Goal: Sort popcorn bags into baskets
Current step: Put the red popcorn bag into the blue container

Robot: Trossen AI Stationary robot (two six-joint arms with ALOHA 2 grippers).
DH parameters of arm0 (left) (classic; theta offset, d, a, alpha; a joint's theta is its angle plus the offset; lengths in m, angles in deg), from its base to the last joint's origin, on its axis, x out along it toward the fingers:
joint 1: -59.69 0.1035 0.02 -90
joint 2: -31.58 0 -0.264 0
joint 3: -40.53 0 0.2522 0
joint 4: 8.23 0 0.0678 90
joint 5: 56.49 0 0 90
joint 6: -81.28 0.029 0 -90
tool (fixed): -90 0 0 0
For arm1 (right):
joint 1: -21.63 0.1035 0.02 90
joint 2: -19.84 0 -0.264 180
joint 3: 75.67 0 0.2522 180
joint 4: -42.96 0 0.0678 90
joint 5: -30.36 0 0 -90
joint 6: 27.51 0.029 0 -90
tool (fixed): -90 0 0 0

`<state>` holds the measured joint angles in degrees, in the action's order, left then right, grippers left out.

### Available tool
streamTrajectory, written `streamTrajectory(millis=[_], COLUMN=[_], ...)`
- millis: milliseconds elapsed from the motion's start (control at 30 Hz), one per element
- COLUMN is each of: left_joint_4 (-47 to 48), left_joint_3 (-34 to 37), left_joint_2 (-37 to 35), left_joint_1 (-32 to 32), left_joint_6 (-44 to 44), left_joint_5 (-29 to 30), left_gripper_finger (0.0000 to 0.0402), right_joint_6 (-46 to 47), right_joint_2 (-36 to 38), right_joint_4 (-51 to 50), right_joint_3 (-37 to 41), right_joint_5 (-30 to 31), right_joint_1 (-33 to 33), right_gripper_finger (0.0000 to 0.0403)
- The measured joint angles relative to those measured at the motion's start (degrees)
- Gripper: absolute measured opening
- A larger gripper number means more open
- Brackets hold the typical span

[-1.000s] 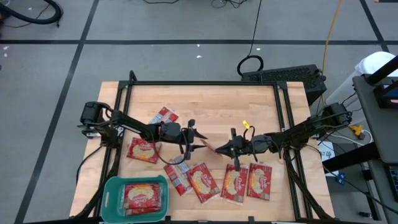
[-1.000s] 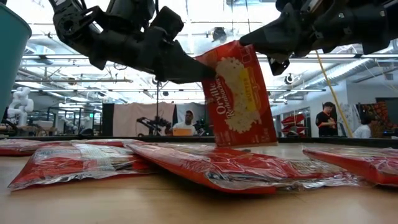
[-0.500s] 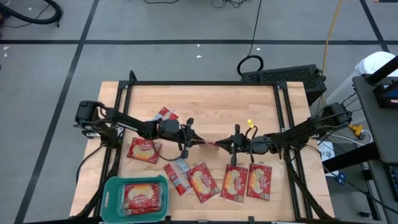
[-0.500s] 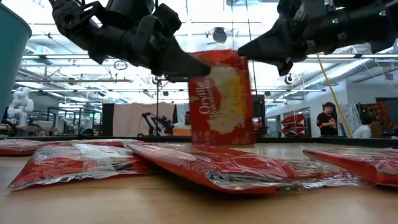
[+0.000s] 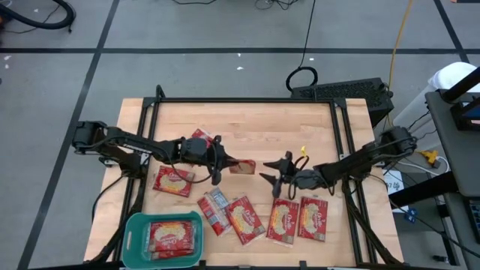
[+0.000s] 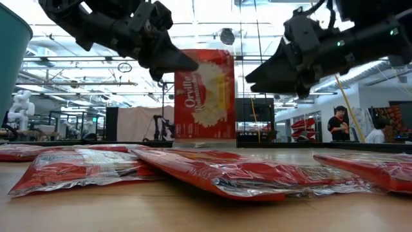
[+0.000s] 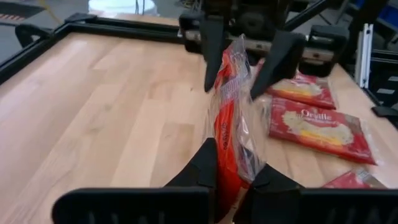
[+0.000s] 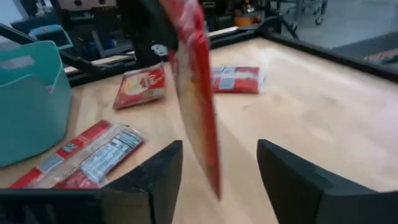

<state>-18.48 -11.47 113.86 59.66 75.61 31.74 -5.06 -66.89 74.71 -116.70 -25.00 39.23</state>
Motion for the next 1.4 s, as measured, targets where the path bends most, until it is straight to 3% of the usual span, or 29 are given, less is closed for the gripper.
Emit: streamTrajectory(millis=[300,400,533,700,833,933,1133,1233,1400], left_joint_4=[-1.77,-1.42,-1.39,0.05,2.24,8.04,20.93,24.51,22.35], left_joint_3=[0.00,0.00,0.00,-0.12,-0.28,0.02,-0.23,-0.04,-0.22], left_joint_2=[0.00,0.00,0.00,-1.59,-4.23,-7.51,-16.76,-21.13,-21.31], left_joint_1=[-0.05,-0.33,-1.31,-1.64,-2.32,-3.31,-6.34,-10.77,-22.86], left_joint_6=[-1.87,-2.11,-1.90,-1.79,0.01,2.47,6.76,10.27,27.77], left_joint_5=[-0.87,-1.30,-1.82,-3.36,-3.71,-3.67,5.41,8.60,19.80], left_gripper_finger=[0.0027,0.0015,0.0014,0.0058,0.0098,0.0125,0.0154,0.0155,0.0156], right_joint_6=[-5.99,-6.52,-6.65,-6.24,-2.69,1.90,8.41,9.21,14.44], right_joint_2=[-13.90,-17.19,-18.87,-17.45,-15.60,-14.02,-10.34,-9.27,-9.10], right_joint_4=[18.11,18.95,18.50,18.50,17.40,17.43,13.00,13.19,12.45], right_joint_3=[-3.07,-5.86,-8.24,-7.27,-6.30,-6.04,-5.64,-5.66,-5.79], right_joint_5=[-3.56,-7.59,-14.04,-23.45,-24.49,-28.55,-40.46,-45.36,-47.05], right_joint_1=[-2.41,-4.30,-5.92,-7.06,-7.31,-8.23,-11.01,-12.45,-15.82], right_gripper_finger=[0.0199,0.0173,0.0104,0.0016,0.0027,0.0036,0.0017,0.0013,0.0021])
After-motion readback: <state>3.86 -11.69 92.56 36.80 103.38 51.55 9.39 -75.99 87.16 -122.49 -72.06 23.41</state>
